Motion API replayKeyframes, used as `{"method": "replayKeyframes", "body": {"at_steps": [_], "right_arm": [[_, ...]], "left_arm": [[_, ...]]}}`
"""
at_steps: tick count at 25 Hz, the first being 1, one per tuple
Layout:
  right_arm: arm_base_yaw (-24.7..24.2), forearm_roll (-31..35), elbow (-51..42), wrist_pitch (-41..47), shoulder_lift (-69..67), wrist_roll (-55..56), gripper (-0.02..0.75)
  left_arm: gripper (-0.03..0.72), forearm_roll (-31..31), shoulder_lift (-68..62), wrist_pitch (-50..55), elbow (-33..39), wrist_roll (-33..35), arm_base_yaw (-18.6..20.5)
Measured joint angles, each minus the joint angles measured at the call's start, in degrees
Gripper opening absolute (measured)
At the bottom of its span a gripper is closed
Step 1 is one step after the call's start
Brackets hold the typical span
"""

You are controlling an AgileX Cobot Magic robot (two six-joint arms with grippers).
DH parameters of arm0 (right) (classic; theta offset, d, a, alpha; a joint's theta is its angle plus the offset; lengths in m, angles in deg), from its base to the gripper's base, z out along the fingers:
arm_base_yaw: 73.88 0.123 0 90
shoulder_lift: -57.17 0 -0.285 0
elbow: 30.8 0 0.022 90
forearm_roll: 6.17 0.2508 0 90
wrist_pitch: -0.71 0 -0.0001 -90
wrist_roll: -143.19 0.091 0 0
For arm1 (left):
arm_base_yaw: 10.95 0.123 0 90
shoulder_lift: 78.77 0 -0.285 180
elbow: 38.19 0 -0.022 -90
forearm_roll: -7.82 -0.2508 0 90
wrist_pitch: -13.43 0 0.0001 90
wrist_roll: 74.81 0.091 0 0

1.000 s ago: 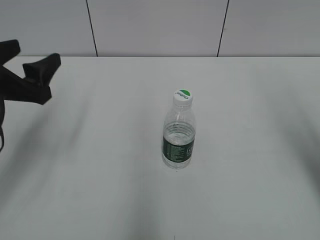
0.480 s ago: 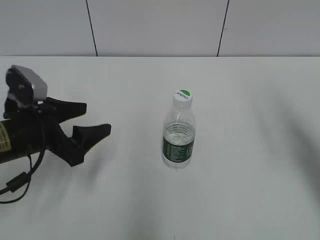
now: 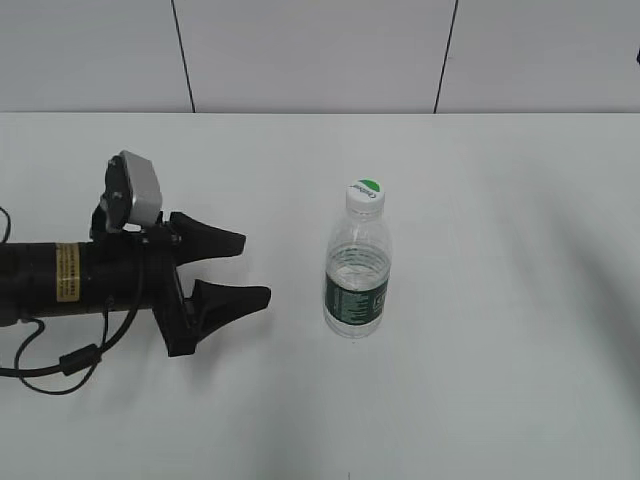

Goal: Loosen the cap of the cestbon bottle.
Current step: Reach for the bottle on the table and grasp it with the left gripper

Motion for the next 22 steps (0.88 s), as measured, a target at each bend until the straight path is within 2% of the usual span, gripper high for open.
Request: {"method": "replayKeyframes", "body": {"at_steps": [4,8,22], "right_arm": [[0.00,-0.13,0.00,-0.22,-0.02,0.02,0.518],[0.00,-0.13,0.00,-0.24,-0.02,0.06,0.518],[0.00,-0.19,0.00,-0.29,-0.06,0.06,0.517]], "left_arm": [[0.524,-3.15,-3.17,-1.79,-3.77,-0.27,-0.14],[0.522,-3.52,-5.61,-3.68,-6.09,-0.45,-0.67],[0.521,-2.14,-11.28,-3.95,-11.76,-0.90,-7.86]]}}
